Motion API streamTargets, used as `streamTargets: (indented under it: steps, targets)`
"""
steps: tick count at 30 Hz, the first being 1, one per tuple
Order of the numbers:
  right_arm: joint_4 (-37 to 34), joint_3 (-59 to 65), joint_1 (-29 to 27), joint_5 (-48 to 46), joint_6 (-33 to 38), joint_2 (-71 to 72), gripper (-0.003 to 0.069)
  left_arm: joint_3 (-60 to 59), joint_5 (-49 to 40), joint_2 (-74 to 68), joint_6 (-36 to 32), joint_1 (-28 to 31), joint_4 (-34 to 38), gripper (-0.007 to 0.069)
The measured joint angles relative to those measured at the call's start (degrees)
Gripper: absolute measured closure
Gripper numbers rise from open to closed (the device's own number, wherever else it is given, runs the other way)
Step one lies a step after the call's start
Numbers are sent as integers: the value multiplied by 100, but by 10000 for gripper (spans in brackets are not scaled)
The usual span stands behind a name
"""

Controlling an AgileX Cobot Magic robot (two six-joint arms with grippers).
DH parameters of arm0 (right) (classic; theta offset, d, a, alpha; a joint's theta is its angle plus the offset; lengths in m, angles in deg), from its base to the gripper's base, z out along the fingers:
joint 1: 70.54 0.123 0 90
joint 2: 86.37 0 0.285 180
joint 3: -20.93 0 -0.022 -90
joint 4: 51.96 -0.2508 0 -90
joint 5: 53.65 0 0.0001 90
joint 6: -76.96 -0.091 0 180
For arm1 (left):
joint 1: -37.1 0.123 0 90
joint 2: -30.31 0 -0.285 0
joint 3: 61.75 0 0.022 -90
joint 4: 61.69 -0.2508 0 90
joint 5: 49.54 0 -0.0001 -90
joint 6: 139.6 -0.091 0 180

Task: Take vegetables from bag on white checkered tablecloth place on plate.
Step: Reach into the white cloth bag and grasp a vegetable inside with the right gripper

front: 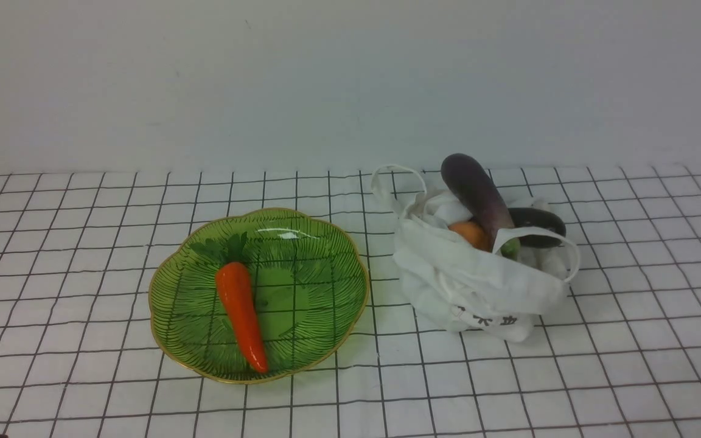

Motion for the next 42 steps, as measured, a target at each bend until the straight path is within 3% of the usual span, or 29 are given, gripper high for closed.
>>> streamTargets:
  steps: [3, 7, 10, 20, 24, 28, 30, 31, 32, 38, 42]
  targets:
    - [-841, 36, 0, 498, -23, 0, 671, 0, 0, 0, 0, 0, 0, 632]
    - [-2991, 36, 0, 1601, -269, 0, 671, 0, 0, 0, 0, 0, 0, 632]
    - [-4222, 36, 0, 2008, -186, 0, 671, 0, 0, 0, 0, 0, 0, 632]
    - [-5423, -5, 0, 2719, 568, 0, 671, 0, 0, 0, 0, 0, 0, 632]
    - [-5060, -776, 11, 1984, 1003, -29, 671, 0, 0, 0, 0, 0, 0, 632]
    - [-4319, -2234, 16, 484, 1291, -1031, 671, 0, 0, 0, 0, 0, 0, 632]
    - [-3616, -3148, 16, -807, 1295, -2256, 671, 0, 0, 0, 0, 0, 0, 632]
    - [-3616, -3148, 16, -807, 1295, -2361, 671, 0, 0, 0, 0, 0, 0, 632]
    - [-2977, -3743, 16, -1735, 1231, -3201, 671, 0, 0, 0, 0, 0, 0, 632]
    - [-547, -5300, 33, -3510, 324, -5973, 671, 0, 0, 0, 0, 0, 0, 632]
    - [-63, -6157, 48, -3762, 47, -7289, 670, 0, 0, 0, 0, 0, 0, 632]
